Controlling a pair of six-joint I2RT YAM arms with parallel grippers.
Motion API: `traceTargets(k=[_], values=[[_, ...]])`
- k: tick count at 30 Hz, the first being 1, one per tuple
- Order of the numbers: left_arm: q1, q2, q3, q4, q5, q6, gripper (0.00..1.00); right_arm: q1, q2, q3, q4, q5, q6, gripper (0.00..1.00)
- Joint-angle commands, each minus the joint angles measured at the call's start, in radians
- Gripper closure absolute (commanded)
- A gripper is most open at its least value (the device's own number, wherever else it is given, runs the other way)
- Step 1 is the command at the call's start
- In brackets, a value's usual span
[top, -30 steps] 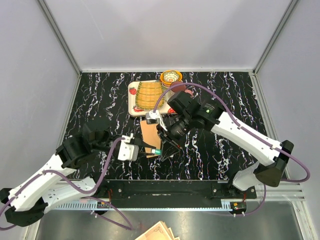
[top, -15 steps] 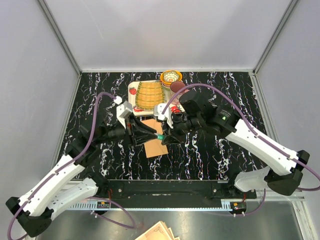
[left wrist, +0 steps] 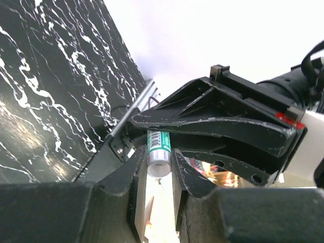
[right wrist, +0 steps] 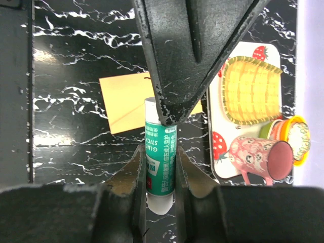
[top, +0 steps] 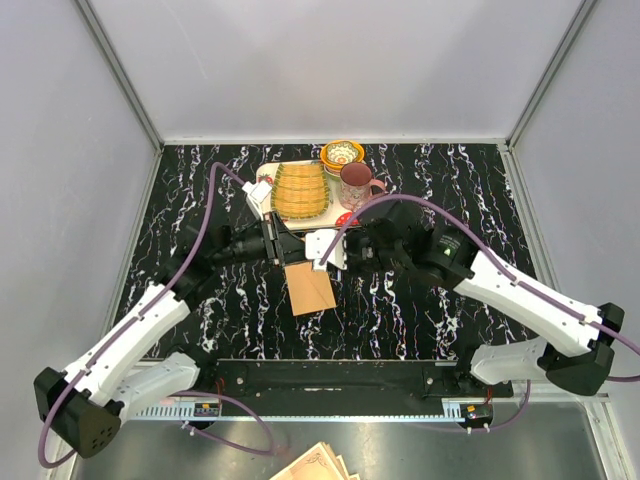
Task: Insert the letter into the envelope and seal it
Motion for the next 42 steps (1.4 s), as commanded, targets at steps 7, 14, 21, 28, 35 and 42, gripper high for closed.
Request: traceTargets(k=[7, 14, 21, 28, 35, 42], values=[[0.086, 0.001, 0.069, 0.027, 0.036, -0.08, 0.45, 0.06, -0.05, 0.006, 0.175, 0.136, 0.006, 1.0], [0.244, -0.108, 0.136, -0.079, 0.487, 0.931, 0.27, -0.133, -0.027, 0.078, 0.05, -0.395, 0.422, 1.0], [0.207, -0.136, 0.274, -0.72, 0.525, 1.939, 0.3, -0.149, 0.05, 0.055, 0.025, -0.919, 0.642, 1.0], [0.087, -0.158, 0.277, -0.767, 0.473, 2.201, 0.38, -0.147, 0.088, 0.005, 0.045, -1.07, 0.736, 1.0], [-0.04, -0.125, 0.329, -0.769, 0.447, 2.226, 0.44, -0.115, 0.105, -0.018, 0.062, -1.093, 0.759, 1.0], [-0.13, -0.124, 0.345, -0.723, 0.396, 2.218, 0.5, -0.101, 0.12, -0.015, 0.062, -1.094, 0.757, 1.0]])
